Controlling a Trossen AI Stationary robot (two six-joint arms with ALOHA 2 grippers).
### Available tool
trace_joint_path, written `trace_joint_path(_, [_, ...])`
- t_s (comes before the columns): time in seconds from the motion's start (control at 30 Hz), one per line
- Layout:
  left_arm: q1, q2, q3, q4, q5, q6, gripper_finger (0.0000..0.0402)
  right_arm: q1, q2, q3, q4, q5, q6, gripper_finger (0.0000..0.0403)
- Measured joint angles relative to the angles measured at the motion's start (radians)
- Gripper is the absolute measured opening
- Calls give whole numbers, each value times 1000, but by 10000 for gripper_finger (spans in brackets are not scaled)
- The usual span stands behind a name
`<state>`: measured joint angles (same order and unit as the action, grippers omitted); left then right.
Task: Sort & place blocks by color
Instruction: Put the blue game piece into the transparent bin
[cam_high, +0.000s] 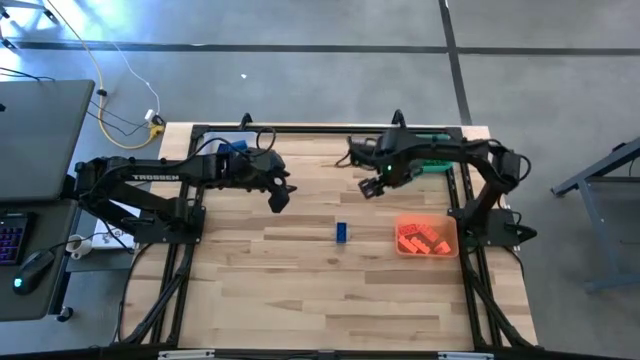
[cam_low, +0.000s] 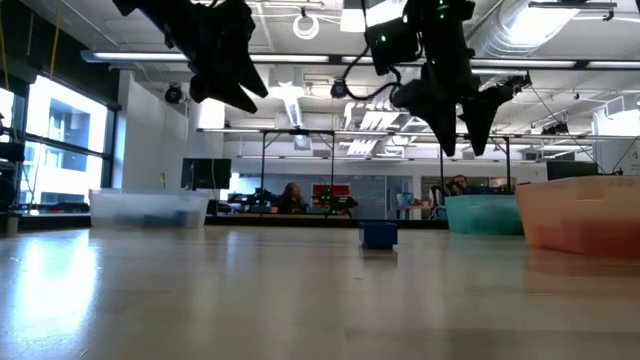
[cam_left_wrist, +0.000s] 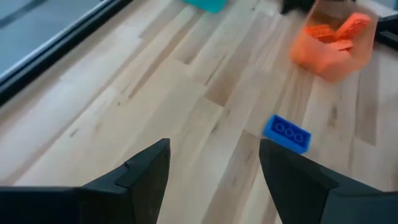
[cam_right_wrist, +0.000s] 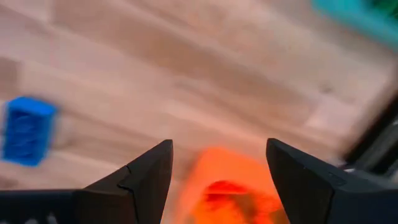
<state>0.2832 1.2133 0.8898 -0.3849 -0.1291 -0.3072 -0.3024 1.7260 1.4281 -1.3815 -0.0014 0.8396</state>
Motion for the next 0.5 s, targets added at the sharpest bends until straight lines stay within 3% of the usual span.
trace_joint_path(0.27, [0,0,0,-2,7,71,232,181,0,0,197,-60,328,245])
trace_joint_path(0.5, [0,0,0,-2,20,102,232,282,0,-2,400,-21,572,245])
